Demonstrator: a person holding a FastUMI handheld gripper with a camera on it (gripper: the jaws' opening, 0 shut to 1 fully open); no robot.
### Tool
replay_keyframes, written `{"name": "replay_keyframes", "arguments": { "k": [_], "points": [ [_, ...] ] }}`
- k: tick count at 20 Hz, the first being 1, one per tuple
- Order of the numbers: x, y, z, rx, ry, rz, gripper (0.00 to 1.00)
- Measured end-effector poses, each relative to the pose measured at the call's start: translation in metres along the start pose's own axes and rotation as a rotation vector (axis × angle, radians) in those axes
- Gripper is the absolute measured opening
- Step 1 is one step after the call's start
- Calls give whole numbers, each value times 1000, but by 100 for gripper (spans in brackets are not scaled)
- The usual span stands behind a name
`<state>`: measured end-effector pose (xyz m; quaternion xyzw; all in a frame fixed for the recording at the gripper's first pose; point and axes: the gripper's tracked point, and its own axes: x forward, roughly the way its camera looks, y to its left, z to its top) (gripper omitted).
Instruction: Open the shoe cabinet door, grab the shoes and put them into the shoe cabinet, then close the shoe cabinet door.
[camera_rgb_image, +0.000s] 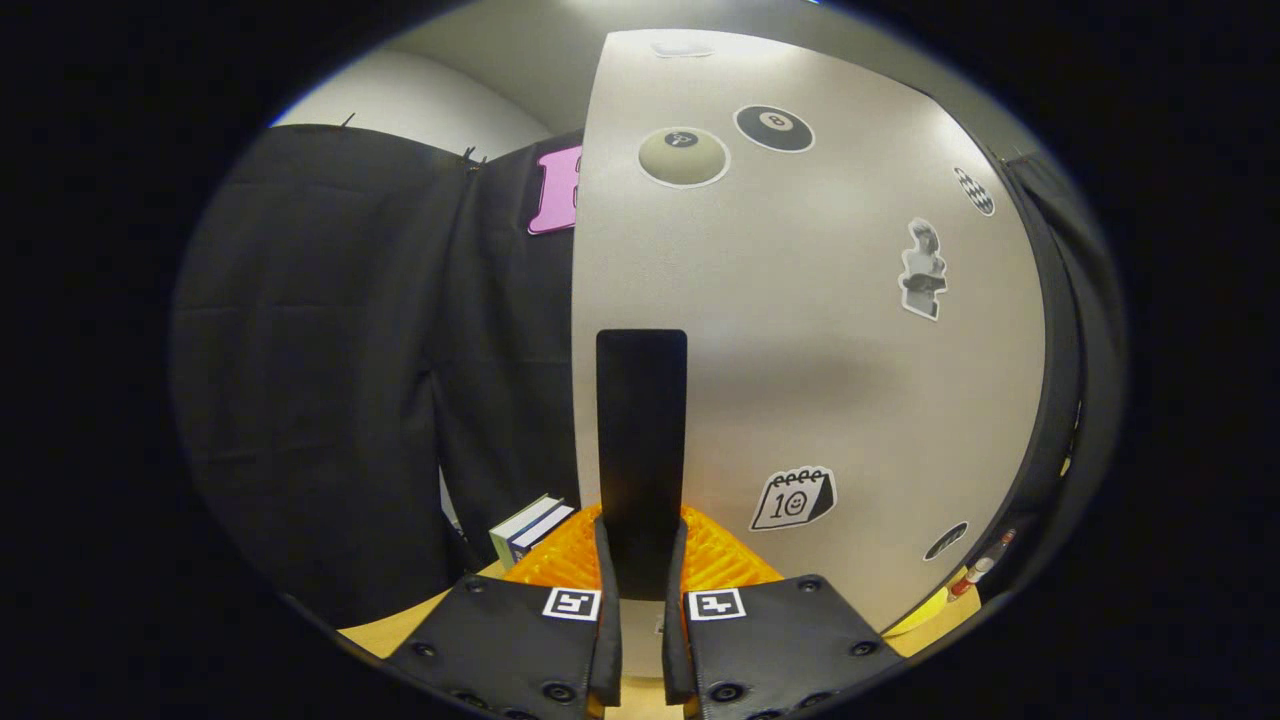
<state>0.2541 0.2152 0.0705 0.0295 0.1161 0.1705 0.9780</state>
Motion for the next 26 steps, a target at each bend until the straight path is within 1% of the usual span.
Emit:
{"name": "replay_keyframes", "arguments": {
  "k": [3,6,13,20,26],
  "points": [
    [-5,-6,-2,-35,-21,30,18],
    [-10,-9,-3,-17,-16,62,18],
    [-26,-19,-5,-12,-22,63,18],
    [-38,-33,-5,-28,-21,45,18],
    [-46,-49,-6,-32,-27,-27,17]
  ]
}}
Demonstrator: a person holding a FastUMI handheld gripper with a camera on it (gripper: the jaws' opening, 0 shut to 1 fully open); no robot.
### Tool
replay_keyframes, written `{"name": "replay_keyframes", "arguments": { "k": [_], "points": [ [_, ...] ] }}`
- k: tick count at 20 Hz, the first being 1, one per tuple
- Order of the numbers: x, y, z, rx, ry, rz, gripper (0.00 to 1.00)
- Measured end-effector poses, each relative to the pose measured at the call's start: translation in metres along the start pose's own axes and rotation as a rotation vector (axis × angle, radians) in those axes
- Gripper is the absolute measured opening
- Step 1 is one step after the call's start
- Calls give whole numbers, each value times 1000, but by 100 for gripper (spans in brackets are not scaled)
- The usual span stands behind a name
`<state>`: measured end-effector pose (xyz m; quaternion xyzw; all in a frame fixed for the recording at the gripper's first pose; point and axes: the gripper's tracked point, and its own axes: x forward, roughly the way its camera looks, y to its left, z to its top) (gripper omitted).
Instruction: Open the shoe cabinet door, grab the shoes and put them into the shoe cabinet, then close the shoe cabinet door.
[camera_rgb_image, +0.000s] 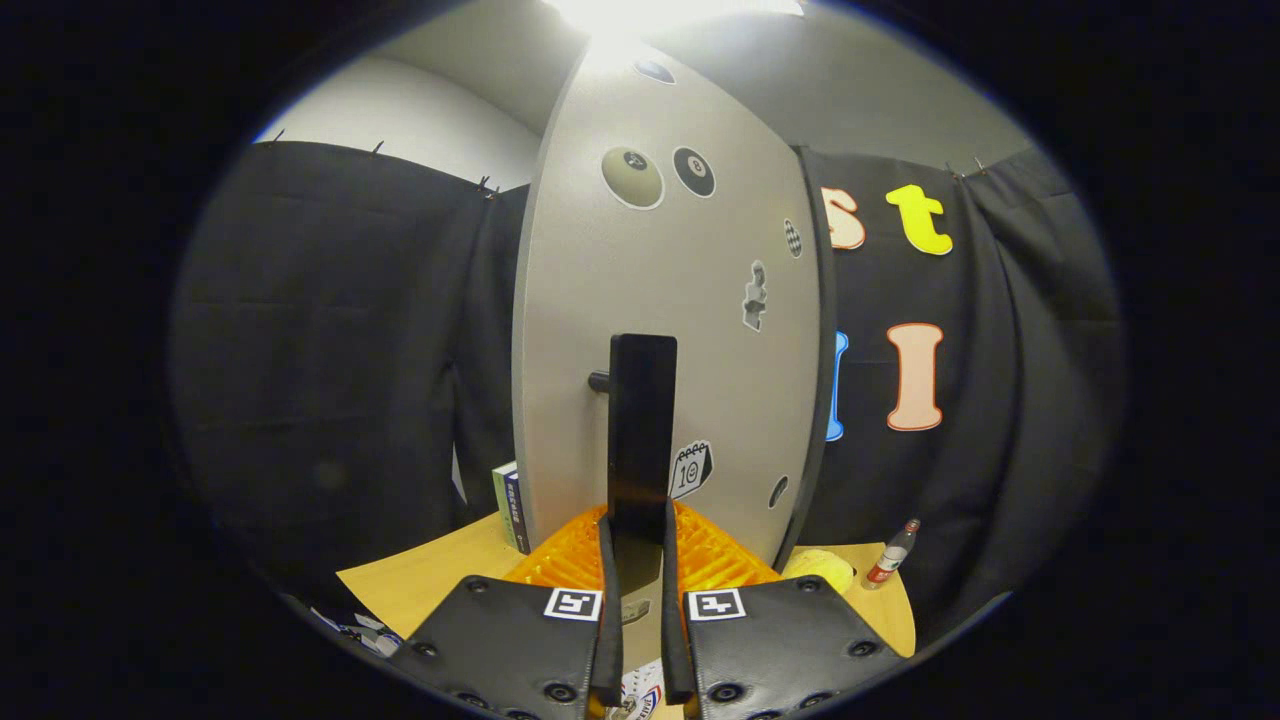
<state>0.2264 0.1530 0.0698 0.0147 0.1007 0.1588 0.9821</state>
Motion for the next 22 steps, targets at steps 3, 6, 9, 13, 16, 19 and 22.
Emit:
{"name": "replay_keyframes", "arguments": {
  "k": [3,6,9,13,16,19,22],
  "points": [
    [-6,-13,0,-14,1,-52,17],
    [-10,-28,0,-37,-2,-121,17],
    [-17,-48,3,-66,-7,-203,16],
    [-24,-61,4,-53,-22,-291,16],
    [-31,-79,13,-79,-69,-386,14],
    [-24,-89,31,-83,-179,-437,11],
    [-14,-68,26,-24,-191,-374,8]
  ]
}}
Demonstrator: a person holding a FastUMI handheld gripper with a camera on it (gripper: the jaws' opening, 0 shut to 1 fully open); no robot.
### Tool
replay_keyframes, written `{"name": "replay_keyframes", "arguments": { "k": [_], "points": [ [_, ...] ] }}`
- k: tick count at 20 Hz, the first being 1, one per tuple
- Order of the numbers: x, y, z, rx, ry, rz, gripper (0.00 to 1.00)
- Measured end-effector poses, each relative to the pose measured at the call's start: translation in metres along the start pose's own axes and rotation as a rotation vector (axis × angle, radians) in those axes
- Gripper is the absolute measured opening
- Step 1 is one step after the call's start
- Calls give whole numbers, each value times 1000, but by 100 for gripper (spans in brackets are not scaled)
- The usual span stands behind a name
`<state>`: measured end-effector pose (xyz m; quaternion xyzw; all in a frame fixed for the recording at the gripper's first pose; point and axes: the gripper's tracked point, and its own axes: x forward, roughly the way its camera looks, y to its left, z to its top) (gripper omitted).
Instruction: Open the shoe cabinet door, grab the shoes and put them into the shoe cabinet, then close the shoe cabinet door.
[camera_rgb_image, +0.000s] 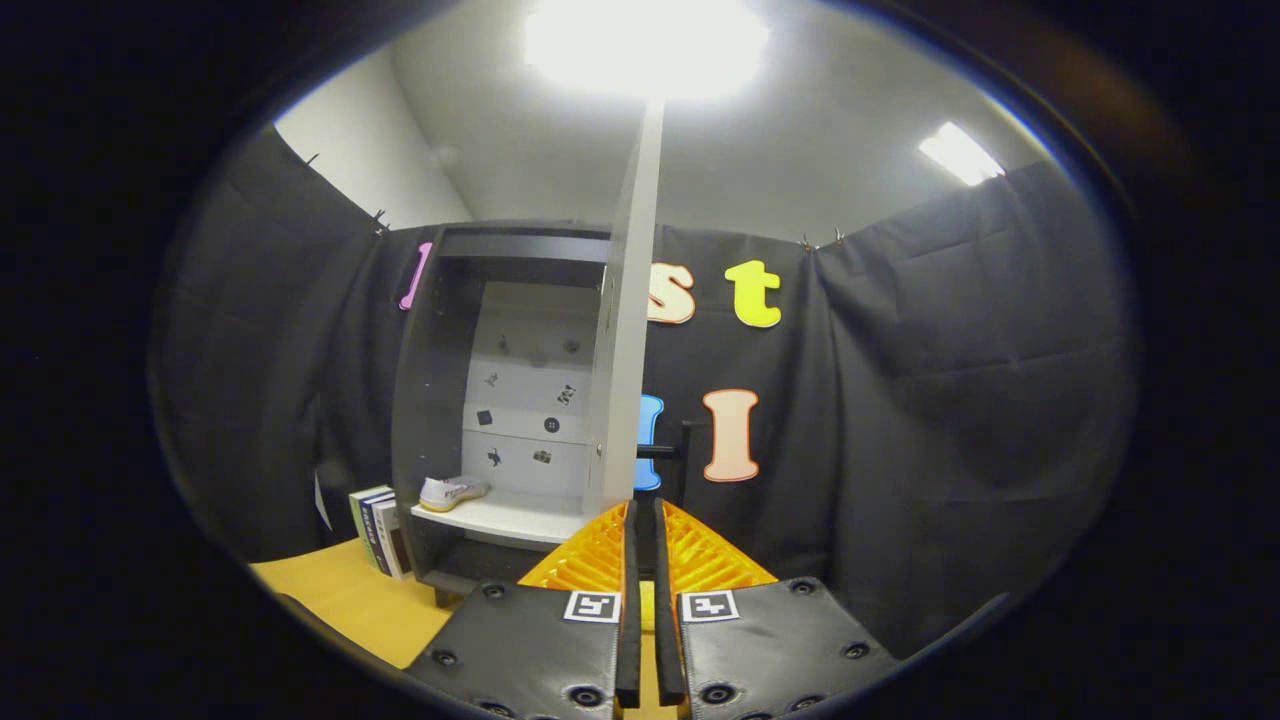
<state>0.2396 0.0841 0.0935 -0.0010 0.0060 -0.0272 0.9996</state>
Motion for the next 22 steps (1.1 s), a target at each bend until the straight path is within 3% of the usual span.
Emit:
{"name": "replay_keyframes", "arguments": {
  "k": [2,5,7,10,13,18,22],
  "points": [
    [-2,10,-5,23,23,34,8],
    [-5,12,-6,-40,20,78,31],
    [-3,20,-10,-75,34,146,29],
    [-9,36,-22,-64,96,233,42],
    [-21,53,-43,-45,190,290,68],
    [-46,59,-74,-44,371,343,96],
    [-64,63,-94,-35,499,373,97]
  ]
}}
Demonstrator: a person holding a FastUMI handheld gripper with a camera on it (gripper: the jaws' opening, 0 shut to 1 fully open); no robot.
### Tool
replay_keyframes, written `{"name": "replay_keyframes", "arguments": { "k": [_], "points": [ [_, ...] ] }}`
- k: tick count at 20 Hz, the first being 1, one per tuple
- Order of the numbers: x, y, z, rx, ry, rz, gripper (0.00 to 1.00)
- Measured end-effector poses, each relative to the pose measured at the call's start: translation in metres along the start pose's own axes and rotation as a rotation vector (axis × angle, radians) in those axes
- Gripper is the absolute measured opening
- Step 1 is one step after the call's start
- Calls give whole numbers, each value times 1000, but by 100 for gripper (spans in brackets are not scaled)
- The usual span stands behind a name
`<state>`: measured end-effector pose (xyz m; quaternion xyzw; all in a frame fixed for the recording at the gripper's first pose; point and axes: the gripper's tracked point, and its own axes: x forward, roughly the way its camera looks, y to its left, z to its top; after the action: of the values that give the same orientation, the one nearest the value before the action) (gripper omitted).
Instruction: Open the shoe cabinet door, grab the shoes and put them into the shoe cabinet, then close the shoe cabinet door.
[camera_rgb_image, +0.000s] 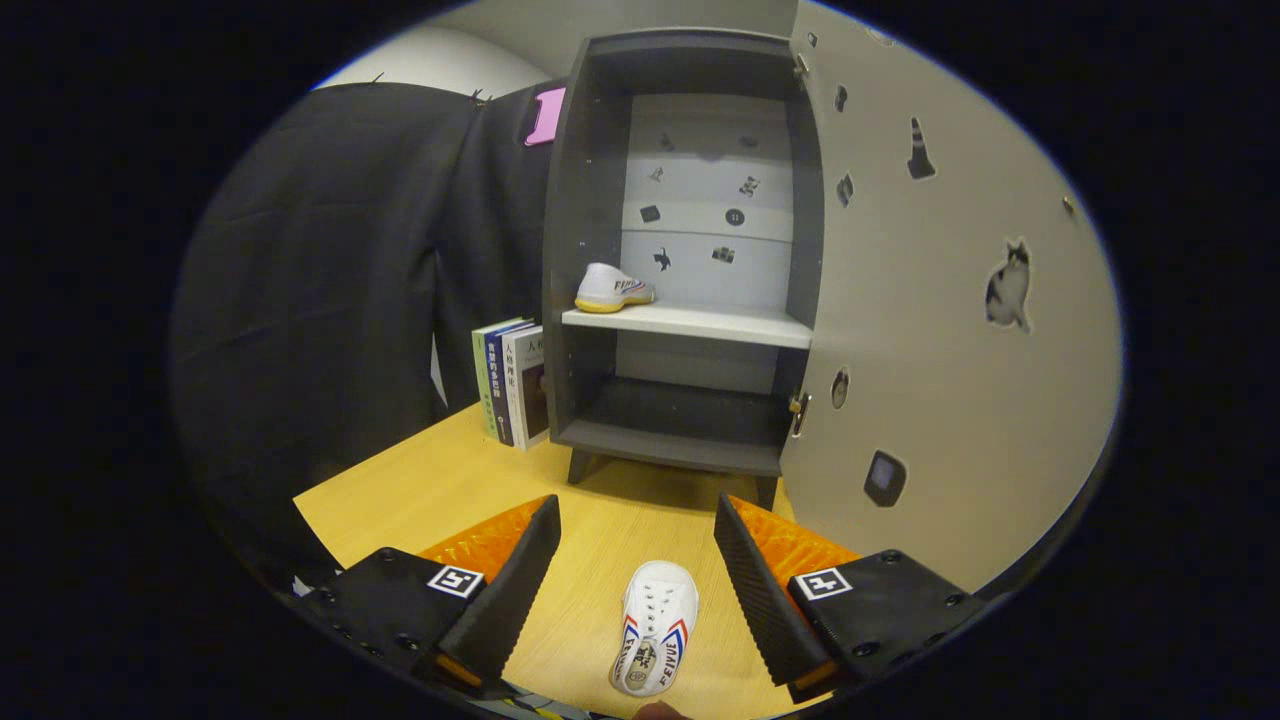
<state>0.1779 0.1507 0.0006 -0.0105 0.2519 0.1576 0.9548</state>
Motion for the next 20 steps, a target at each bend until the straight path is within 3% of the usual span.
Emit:
{"name": "replay_keyframes", "arguments": {
  "k": [3,20],
  "points": [
    [-5,13,-17,41,87,55,97],
    [-34,9,-85,19,492,62,96]
  ]
}}
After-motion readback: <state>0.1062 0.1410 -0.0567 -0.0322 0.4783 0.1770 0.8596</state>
